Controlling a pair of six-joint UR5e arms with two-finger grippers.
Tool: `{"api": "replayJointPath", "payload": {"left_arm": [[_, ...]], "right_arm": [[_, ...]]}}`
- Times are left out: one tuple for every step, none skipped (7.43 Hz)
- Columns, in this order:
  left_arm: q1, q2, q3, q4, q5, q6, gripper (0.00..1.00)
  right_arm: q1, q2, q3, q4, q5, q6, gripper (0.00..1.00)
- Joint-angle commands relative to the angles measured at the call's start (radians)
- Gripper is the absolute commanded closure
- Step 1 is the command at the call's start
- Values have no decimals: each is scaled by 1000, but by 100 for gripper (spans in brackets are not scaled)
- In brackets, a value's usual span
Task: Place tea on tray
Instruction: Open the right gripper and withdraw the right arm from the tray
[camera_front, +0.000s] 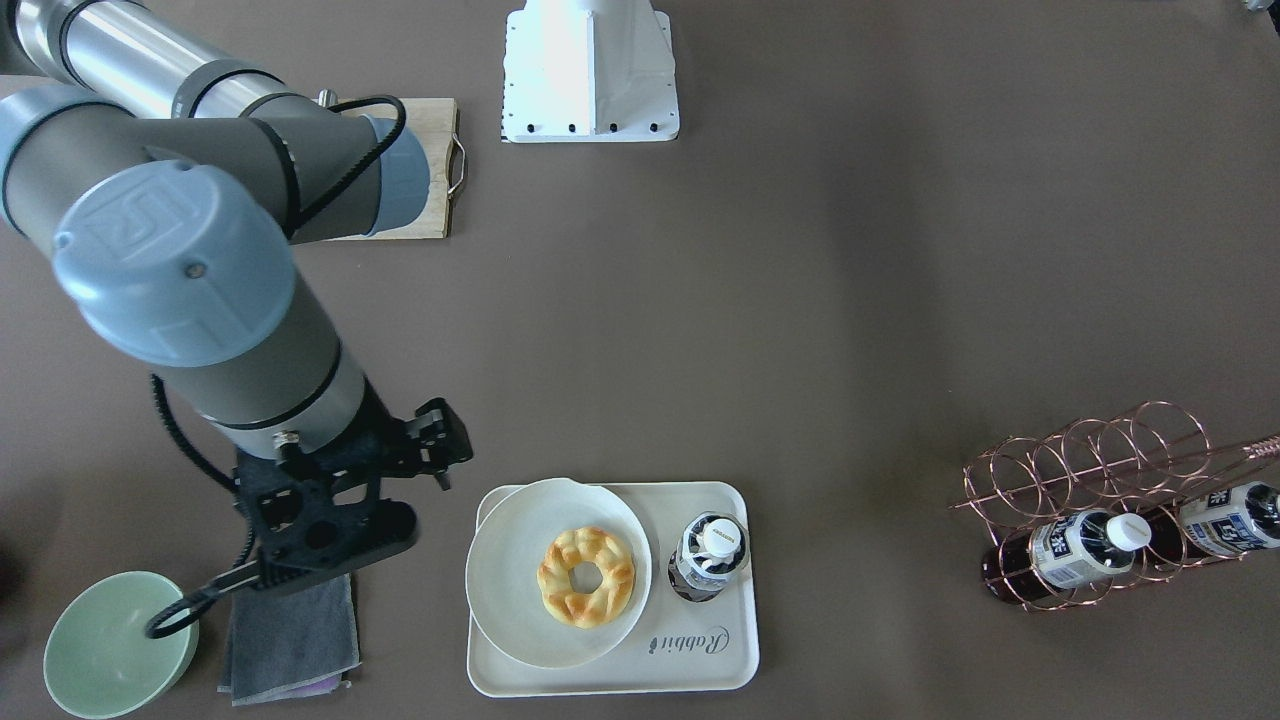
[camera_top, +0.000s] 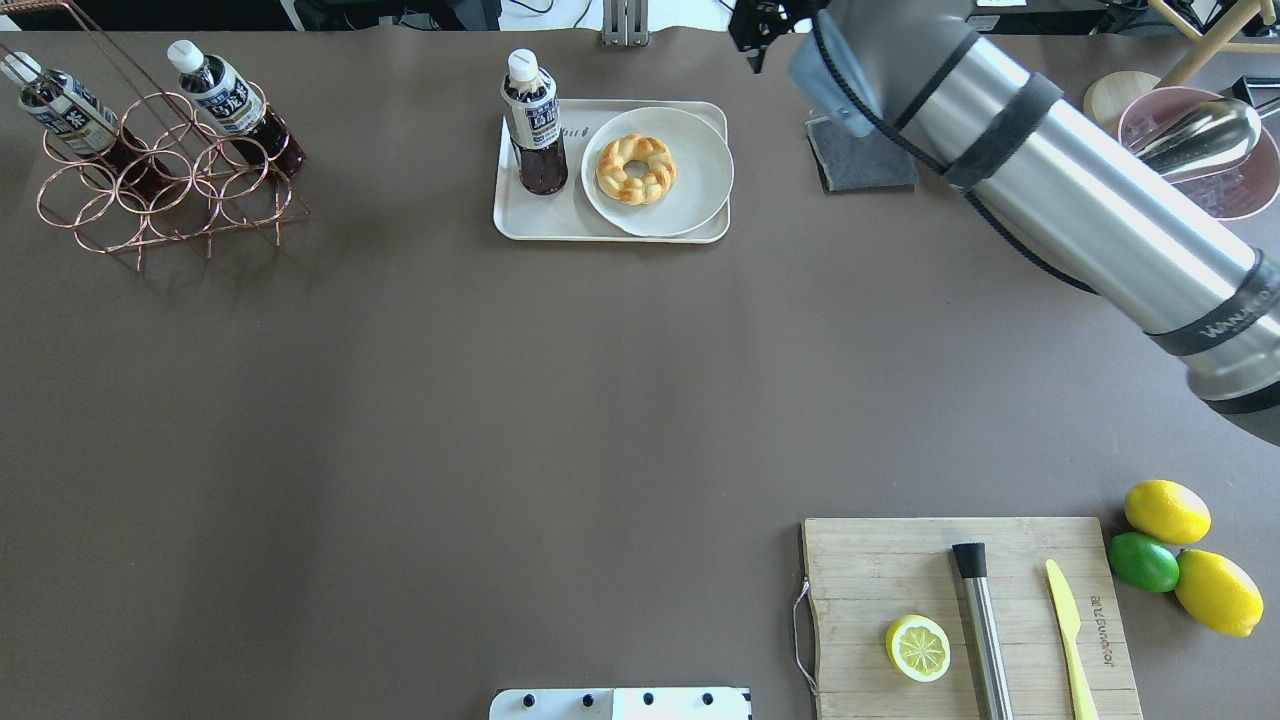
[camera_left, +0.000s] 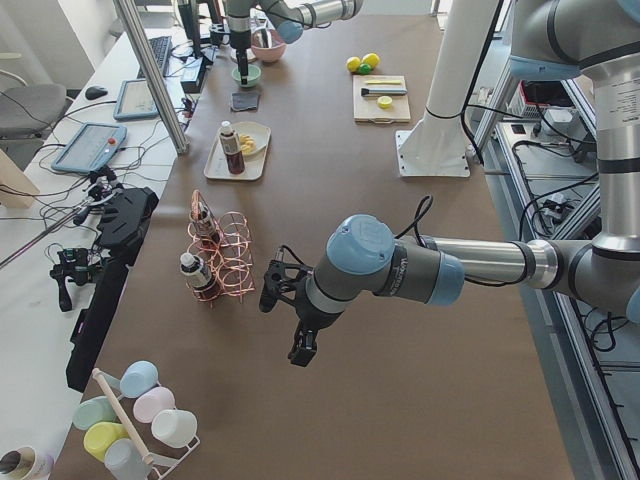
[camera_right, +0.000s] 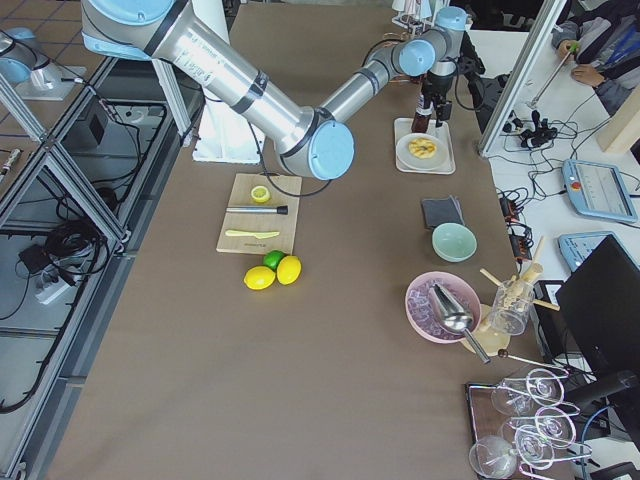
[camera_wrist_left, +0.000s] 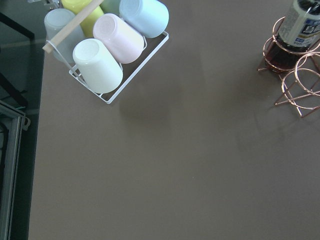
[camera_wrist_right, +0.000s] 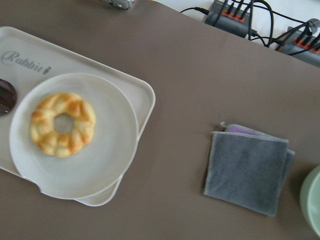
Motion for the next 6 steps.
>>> {"api": "replayJointPath", "payload": {"left_arm": [[-1, 6, 2, 65, 10, 1, 3], [-1, 8, 4, 71, 9, 1, 3], [1, 6, 2, 77, 9, -2, 3], [1, 5, 4, 79, 9, -5, 3], [1, 6, -5, 78, 9, -5, 3], [-1, 8, -7, 76, 7, -4, 3]], "right_arm": [[208, -252, 61, -32, 12, -473, 0], [297, -306, 67, -41, 35, -563, 0], [357, -431, 120, -30, 49, -661, 0], [408, -525, 173, -32, 49, -703, 0], [412, -635, 251, -30, 46, -705, 0], [412, -706, 330, -38, 48, -702, 0]]}}
